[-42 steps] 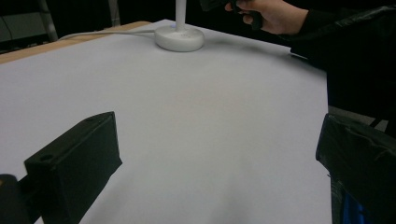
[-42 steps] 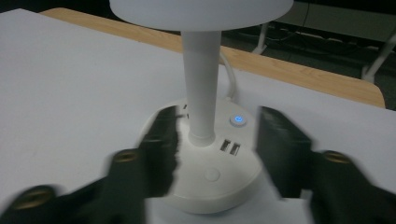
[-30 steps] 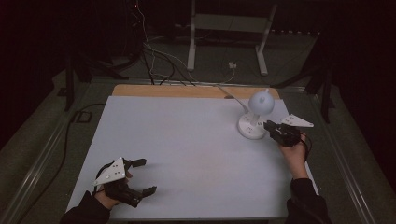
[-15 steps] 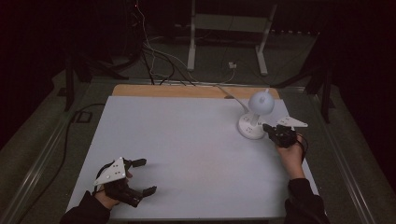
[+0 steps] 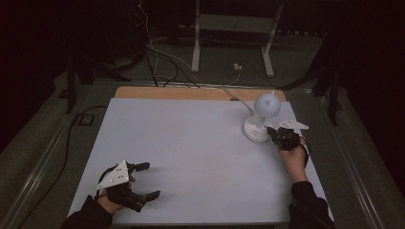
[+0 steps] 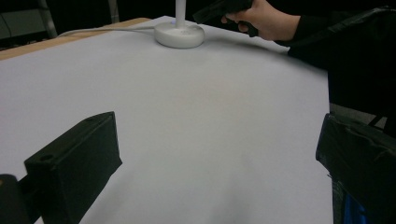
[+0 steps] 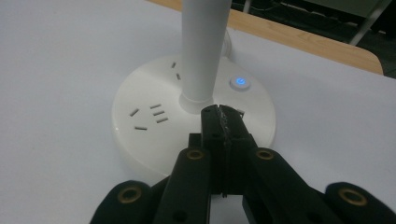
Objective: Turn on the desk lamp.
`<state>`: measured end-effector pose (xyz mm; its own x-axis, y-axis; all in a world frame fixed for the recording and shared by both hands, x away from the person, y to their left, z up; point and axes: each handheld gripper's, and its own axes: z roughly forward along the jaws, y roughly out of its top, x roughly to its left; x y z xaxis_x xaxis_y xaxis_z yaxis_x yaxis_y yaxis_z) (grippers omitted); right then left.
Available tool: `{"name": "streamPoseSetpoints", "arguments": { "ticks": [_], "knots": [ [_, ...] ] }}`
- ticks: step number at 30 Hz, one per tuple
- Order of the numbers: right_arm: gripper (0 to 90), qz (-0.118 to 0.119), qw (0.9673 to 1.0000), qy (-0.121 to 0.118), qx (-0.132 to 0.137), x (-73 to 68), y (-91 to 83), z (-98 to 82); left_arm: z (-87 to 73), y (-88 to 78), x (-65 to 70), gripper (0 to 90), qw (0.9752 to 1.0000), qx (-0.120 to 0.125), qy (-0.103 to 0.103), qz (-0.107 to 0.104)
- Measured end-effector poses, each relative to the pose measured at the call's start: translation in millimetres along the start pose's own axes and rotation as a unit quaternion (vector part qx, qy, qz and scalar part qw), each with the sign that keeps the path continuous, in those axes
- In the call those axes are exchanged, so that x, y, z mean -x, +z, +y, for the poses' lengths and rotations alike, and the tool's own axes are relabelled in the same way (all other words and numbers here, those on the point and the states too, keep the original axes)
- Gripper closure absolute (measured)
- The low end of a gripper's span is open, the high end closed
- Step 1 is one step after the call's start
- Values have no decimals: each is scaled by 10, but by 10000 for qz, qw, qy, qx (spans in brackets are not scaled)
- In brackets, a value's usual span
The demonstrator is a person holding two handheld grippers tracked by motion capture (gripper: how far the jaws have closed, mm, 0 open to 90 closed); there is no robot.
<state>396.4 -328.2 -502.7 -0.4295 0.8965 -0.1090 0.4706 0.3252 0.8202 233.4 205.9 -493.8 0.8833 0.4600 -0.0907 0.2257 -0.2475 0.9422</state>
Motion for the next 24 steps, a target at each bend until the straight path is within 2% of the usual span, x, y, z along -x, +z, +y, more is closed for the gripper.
{"name": "streamPoseSetpoints", "arguments": {
  "ticks": [8,11,24],
  "knots": [
    [900,-56,10000,-8,-25,-16,31,-2,-3,5,2,3,10000,-24,-3,-1],
    [900,-88,9999,-82,-58,-35,51,3,-1,3,2,3,10000,-18,3,-4],
    [900,-139,9998,-43,-136,-23,85,-4,-2,4,2,3,10000,-28,2,-2]
  ]
}}
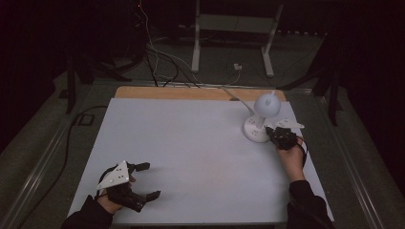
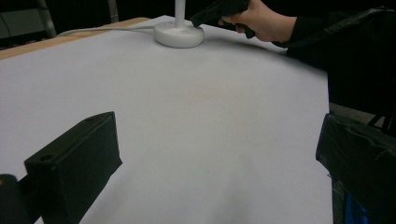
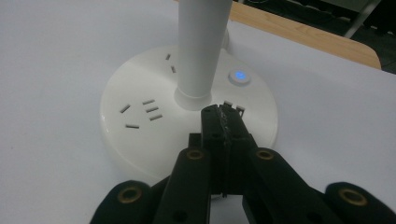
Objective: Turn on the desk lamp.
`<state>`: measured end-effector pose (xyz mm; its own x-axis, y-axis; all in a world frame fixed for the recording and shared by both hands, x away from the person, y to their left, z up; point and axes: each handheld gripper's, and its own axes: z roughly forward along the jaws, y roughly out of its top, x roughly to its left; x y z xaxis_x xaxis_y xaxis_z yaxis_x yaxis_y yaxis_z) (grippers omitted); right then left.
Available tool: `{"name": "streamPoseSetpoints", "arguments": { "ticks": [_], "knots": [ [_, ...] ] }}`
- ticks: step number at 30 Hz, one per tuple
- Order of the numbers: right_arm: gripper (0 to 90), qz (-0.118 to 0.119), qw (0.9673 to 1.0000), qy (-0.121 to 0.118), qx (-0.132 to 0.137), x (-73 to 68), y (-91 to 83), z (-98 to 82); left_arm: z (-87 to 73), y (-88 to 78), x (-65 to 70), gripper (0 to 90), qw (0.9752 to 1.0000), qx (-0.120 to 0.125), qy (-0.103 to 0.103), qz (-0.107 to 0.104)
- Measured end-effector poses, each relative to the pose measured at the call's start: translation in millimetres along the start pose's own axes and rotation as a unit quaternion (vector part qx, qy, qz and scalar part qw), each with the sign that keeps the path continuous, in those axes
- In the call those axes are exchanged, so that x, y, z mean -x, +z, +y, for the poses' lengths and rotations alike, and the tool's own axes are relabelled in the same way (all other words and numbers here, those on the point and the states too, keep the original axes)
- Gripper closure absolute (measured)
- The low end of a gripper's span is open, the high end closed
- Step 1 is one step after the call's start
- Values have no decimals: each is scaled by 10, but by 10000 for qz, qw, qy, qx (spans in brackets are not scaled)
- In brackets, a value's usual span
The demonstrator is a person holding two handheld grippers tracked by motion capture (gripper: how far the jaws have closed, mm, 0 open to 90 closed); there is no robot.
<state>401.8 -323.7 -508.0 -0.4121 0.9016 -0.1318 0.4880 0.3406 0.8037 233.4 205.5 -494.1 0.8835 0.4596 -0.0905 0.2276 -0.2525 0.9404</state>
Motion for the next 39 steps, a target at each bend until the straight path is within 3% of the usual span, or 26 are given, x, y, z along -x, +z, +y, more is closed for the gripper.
{"name": "streamPoseSetpoints", "arguments": {
  "ticks": [15,16,21,22,28,32,34,35,39],
  "knots": [
    [900,-23,9999,119,-3,7,-2,-16,-1,3,4,3,10000,-8,10,-7],
    [900,-58,10000,13,-1,-4,1,-14,0,3,2,3,10000,5,8,-12],
    [900,-84,9999,79,-3,-6,4,-9,1,4,3,3,10000,2,11,-14],
    [900,-194,9998,74,-15,-11,7,-8,2,2,2,3,10000,2,7,-11],
    [884,-141,9994,175,282,-4,-97,35,1,-1,-6,3,10000,12,-8,5],
    [768,-40,9990,238,387,-5,-190,70,-4,2,-5,3,10000,-29,-10,11],
    [663,-13,9987,312,415,10,-226,80,-4,1,-7,3,10000,-22,-23,16],
    [663,-13,9987,312,415,10,-226,80,-3,-2,-7,3,10000,-13,-22,28],
    [470,124,9982,428,394,13,-291,96,0,-4,-9,3,10000,6,-20,20]
  ]
}}
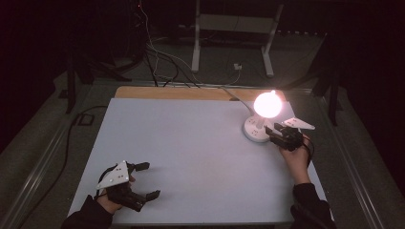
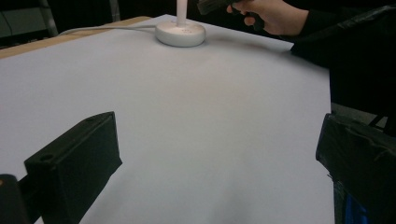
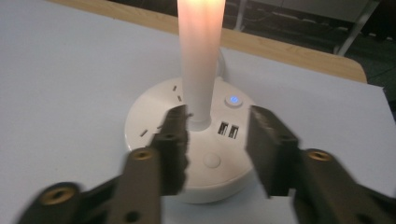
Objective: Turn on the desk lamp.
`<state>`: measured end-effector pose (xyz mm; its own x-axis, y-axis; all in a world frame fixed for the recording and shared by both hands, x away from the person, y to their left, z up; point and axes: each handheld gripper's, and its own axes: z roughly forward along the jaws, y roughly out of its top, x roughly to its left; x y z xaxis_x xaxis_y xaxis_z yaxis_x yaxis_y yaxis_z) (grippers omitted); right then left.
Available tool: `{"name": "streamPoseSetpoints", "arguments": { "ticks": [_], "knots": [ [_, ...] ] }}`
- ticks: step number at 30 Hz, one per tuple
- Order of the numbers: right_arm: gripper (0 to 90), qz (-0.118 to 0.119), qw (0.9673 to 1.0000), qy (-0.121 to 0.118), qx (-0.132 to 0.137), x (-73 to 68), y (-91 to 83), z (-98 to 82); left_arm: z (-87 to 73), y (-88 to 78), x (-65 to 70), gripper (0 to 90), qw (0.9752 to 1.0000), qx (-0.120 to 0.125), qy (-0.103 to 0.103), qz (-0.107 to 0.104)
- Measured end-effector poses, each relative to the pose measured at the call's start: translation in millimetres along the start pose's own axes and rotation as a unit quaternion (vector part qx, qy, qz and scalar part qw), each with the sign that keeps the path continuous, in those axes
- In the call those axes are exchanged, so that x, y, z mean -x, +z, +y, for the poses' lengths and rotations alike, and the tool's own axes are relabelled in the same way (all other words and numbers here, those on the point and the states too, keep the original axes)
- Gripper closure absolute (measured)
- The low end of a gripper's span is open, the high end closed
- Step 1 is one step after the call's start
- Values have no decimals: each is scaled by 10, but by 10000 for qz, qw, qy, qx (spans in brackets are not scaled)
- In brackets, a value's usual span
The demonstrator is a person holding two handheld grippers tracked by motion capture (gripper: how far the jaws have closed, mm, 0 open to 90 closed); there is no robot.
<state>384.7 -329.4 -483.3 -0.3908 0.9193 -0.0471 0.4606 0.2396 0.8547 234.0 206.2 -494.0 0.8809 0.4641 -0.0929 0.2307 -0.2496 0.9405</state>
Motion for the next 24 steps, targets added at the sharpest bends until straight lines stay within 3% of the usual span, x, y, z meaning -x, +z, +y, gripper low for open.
{"name": "streamPoseSetpoints", "arguments": {
  "ticks": [1,2,3,4,8,13,16,24],
  "knots": [
    [470,0,10000,0,0,0,0,0,0,1,0,3,10000,-2,-6,-2],
    [396,69,10000,27,29,-10,-22,4,-1,1,1,3,10000,-6,6,3],
    [396,69,10000,27,29,-10,-22,4,-4,2,2,3,10000,-18,11,4],
    [335,175,9998,24,-26,-25,-32,13,-4,2,-3,3,10000,-20,6,5],
    [199,231,9997,59,-112,-69,-51,18,-2,-5,-3,3,10000,12,-1,11],
    [134,330,9993,123,-96,-88,-92,17,-2,0,-7,3,10000,7,-11,2],
    [26,407,9989,236,-55,-98,-130,0,-3,0,-11,3,10000,-24,2,16],
    [0,641,9978,169,5,-147,-228,-26,-2,-1,-13,3,10000,11,-29,12]
  ]
}}
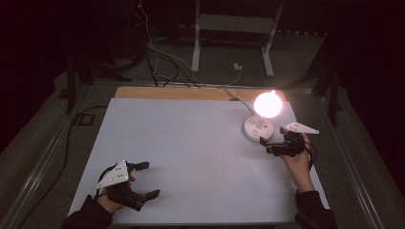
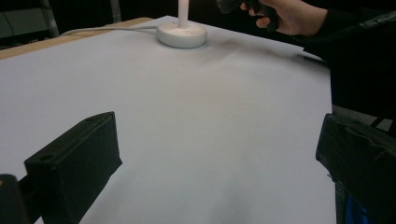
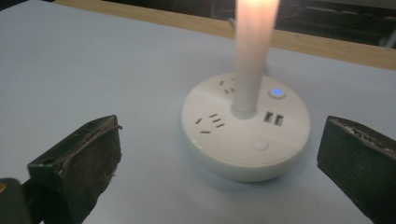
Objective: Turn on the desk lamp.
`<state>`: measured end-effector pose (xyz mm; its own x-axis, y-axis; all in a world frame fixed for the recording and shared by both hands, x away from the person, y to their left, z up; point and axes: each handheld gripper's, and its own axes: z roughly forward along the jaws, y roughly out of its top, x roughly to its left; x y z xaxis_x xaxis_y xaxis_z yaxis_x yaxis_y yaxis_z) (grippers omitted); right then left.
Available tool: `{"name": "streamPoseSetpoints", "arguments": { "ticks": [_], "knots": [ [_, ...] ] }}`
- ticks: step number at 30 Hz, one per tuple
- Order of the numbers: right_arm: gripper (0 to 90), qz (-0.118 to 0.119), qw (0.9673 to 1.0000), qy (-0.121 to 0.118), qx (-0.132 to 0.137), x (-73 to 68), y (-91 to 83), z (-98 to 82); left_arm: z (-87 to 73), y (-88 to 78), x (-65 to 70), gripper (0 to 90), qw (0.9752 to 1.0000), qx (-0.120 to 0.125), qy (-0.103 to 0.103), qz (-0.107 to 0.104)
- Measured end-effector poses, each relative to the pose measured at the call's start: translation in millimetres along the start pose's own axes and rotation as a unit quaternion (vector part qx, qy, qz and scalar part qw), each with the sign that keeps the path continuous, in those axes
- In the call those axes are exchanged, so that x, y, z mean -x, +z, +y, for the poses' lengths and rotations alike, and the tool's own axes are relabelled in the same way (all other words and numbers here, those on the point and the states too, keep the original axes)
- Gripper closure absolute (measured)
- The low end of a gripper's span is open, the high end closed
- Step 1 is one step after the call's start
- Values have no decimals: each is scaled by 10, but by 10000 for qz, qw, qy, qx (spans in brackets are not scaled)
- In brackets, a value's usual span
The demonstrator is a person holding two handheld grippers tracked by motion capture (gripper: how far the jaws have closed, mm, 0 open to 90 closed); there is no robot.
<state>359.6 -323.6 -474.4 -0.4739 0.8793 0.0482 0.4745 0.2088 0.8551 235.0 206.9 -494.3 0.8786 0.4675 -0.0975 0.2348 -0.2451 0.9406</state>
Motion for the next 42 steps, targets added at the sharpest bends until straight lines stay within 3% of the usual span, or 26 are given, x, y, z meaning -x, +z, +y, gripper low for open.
{"name": "streamPoseSetpoints", "arguments": {
  "ticks": [13,25,28,30,42],
  "knots": [
    [0,123,9994,-249,208,-265,-171,-68,1,0,2,3,10000,-8,-2,-1],
    [0,284,9986,-436,118,-420,-275,-245,4,3,8,3,10000,-16,50,-16],
    [0,269,9986,-441,97,-425,-290,-295,3,6,11,3,10000,-24,46,-13],
    [0,368,9988,-327,46,-419,-313,-367,1,8,12,3,10000,-49,46,-5],
    [0,688,9972,-223,-192,-501,-409,-594,-1,13,10,3,10000,-59,45,-1]
  ]
}}
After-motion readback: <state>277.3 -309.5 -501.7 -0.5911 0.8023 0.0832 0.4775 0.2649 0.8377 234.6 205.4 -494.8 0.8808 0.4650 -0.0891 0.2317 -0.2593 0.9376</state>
